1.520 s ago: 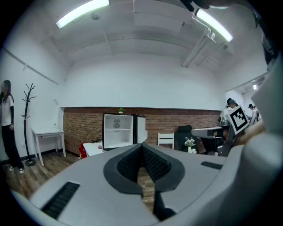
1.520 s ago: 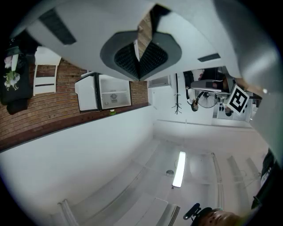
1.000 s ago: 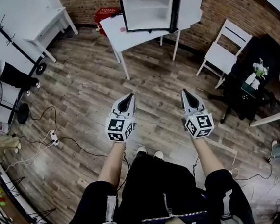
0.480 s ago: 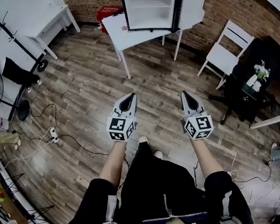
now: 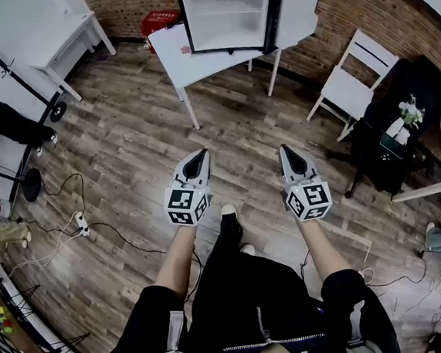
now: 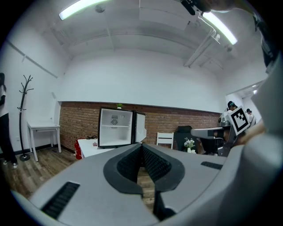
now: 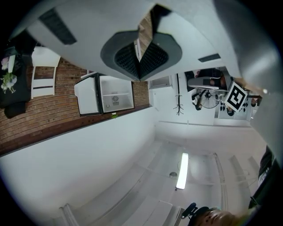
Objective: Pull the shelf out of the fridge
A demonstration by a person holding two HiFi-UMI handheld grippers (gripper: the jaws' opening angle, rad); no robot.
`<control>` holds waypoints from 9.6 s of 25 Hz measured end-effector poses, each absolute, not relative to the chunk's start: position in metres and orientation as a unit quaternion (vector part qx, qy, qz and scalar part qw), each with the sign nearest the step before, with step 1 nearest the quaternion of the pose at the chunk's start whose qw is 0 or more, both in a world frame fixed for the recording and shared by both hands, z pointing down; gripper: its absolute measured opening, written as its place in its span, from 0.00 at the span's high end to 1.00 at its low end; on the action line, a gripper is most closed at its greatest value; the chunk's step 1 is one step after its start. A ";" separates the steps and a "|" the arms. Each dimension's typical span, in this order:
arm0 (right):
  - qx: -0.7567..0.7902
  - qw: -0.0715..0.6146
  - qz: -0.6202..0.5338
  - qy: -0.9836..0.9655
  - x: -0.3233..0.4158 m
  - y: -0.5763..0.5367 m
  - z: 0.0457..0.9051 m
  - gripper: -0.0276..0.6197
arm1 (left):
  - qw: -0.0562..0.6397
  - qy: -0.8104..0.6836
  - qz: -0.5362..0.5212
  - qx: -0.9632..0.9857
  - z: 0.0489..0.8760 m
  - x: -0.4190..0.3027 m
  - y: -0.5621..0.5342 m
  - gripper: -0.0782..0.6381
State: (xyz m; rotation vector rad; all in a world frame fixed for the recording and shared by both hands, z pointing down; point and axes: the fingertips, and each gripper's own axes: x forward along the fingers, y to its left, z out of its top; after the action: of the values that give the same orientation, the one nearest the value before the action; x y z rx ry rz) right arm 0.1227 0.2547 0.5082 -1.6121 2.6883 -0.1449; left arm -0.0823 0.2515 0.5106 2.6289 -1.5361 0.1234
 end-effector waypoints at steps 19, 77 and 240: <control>-0.534 -0.014 -0.050 0.844 0.093 0.075 0.511 0.95 | 0.044 -0.476 0.044 0.877 0.503 -0.109 0.052 0.86; -0.466 0.000 -0.077 0.881 0.111 -0.331 0.500 0.95 | 0.075 -0.518 0.034 0.852 0.492 -0.064 -0.331 0.86; -0.426 0.393 -0.554 0.598 0.125 -0.390 0.569 0.91 | 0.561 -0.388 -0.413 0.603 0.568 -0.112 -0.389 0.83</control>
State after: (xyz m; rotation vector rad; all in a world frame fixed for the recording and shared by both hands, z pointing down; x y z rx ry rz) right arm 0.1248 -0.3896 0.5689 -1.0803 1.5170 -1.4067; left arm -0.1118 -0.3892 0.5682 1.4214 -0.9149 -0.9742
